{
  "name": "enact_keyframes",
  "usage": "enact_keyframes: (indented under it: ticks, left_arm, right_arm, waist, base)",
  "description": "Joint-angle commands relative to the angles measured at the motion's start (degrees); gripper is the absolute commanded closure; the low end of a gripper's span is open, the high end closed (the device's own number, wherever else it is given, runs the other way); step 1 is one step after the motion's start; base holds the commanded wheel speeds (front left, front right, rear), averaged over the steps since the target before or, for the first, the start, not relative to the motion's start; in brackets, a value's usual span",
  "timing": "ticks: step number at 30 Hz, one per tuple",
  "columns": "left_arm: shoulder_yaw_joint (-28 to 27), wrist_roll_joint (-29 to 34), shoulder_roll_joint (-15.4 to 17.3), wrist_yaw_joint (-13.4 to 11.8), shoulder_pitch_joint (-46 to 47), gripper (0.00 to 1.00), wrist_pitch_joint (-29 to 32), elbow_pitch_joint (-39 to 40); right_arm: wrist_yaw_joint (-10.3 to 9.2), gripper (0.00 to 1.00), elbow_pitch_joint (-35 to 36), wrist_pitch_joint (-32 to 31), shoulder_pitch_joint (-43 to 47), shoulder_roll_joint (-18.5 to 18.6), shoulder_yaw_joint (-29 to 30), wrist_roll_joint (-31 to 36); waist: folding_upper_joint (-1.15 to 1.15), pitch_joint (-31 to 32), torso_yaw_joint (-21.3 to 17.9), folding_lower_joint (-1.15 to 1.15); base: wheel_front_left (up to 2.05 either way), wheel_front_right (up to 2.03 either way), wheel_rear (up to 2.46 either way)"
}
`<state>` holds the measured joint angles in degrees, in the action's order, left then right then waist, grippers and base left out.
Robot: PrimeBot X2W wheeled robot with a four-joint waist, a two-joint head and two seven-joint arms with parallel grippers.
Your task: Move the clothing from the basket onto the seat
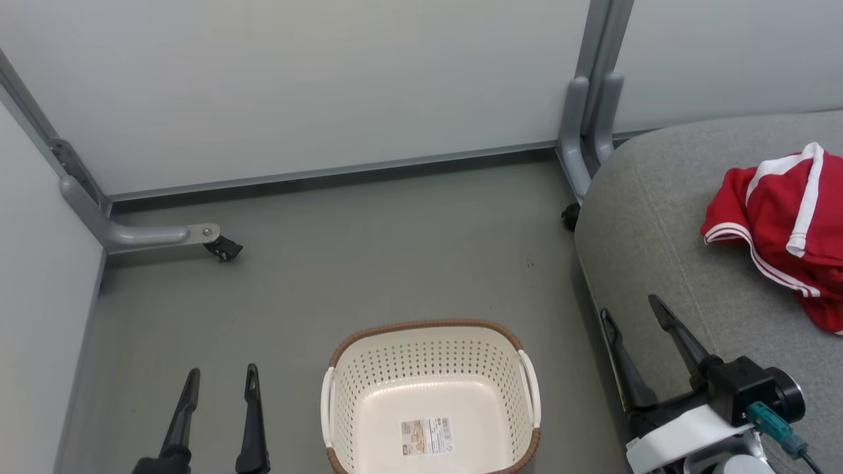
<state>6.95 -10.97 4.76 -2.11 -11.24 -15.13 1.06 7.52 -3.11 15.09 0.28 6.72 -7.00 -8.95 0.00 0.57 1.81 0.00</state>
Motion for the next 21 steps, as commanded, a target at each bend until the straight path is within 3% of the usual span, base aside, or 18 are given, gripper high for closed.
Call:
enact_keyframes:
  ticks: [1,9,21]
  left_arm:
    - [-1.0,0.4,-0.2,0.6,-1.7,0.0,0.0,0.5]
    - [-4.5,3.3,-1.5,3.1,-6.4,0.0,0.0,0.2]
    - [-5.6,4.4,-1.8,4.5,-7.0,0.0,0.0,-1.0]
  right_arm:
    - [-0.06,0.0,-0.4,0.1,1.4,-0.2,0.0,-0.3]
    - [-0.06,0.0,-2.6,0.1,4.8,-1.3,0.1,-0.7]
    - [-0.06,0.0,-3.3,0.1,6.0,-2.0,0.3,-0.9]
  waist:
    - [0.0,3.3,1.7,0.0]
    - [0.0,6.3,0.5,0.0]
    - [0.0,7.1,-0.4,0.0]
  base:
    - [0.0,0.0,0.0]
    - [0.0,0.0,0.0]
    - [0.0,0.0,0.0]
